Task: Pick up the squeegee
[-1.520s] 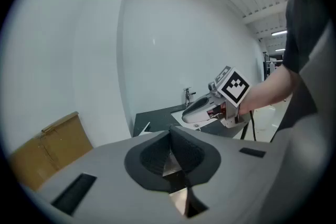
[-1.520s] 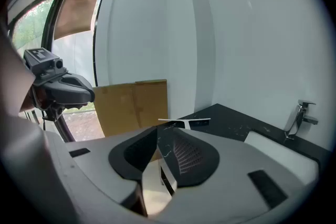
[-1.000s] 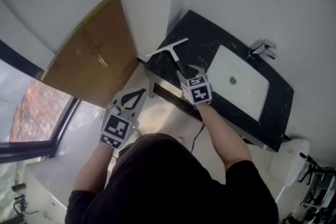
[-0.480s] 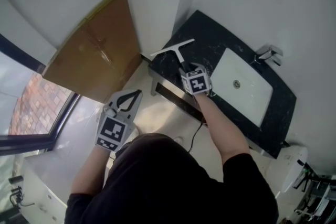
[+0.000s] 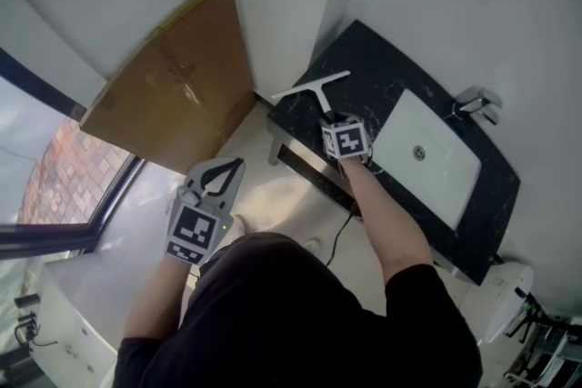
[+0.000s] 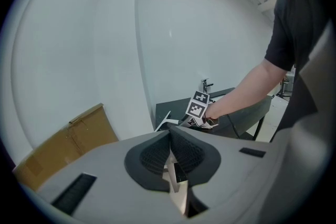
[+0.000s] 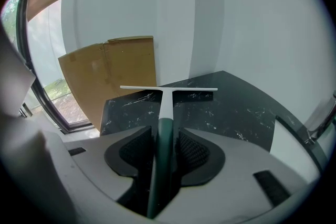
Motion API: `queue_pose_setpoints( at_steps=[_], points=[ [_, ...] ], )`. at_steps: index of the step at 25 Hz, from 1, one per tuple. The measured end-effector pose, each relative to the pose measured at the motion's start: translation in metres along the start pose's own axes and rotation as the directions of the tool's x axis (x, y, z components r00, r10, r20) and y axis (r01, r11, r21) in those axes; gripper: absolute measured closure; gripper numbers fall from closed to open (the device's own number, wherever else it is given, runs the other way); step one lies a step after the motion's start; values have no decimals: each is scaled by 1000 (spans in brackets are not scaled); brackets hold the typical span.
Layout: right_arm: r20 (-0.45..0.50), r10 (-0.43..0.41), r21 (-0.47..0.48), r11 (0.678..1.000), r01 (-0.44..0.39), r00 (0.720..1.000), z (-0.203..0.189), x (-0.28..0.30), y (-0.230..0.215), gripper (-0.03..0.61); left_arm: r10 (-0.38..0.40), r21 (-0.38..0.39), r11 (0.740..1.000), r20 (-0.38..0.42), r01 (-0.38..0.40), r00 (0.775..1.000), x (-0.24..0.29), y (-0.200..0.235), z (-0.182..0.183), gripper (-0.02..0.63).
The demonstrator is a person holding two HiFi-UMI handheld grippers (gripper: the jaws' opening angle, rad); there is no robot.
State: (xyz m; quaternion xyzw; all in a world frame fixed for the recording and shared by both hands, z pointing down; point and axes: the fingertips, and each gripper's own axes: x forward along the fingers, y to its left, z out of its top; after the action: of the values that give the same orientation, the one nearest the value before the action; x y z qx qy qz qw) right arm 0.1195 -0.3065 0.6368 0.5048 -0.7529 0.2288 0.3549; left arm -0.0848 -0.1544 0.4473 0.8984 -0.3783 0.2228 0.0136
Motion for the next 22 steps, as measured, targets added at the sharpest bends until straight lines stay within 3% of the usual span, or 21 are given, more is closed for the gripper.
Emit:
queue_pose_setpoints(
  at_steps=[2, 9, 15, 22],
  points=[
    [-3, -14, 2, 1000, 14, 1000, -1, 1, -3, 448, 3, -3, 1000, -1, -3, 1000, 0, 1, -1, 611],
    [-1, -58, 0, 998, 58, 998, -3, 0, -6, 476, -3, 8, 1000, -2, 3, 1000, 1, 2, -1, 611],
    [106, -71, 14, 997, 70, 992, 12, -29, -4, 479, -6, -11, 1000, 12, 6, 1000, 2, 0, 3, 611],
    [254, -70, 39, 997, 62, 965, 16, -105, 11, 479, -71, 38, 997, 59, 69, 996, 10, -19, 17, 611]
  ],
)
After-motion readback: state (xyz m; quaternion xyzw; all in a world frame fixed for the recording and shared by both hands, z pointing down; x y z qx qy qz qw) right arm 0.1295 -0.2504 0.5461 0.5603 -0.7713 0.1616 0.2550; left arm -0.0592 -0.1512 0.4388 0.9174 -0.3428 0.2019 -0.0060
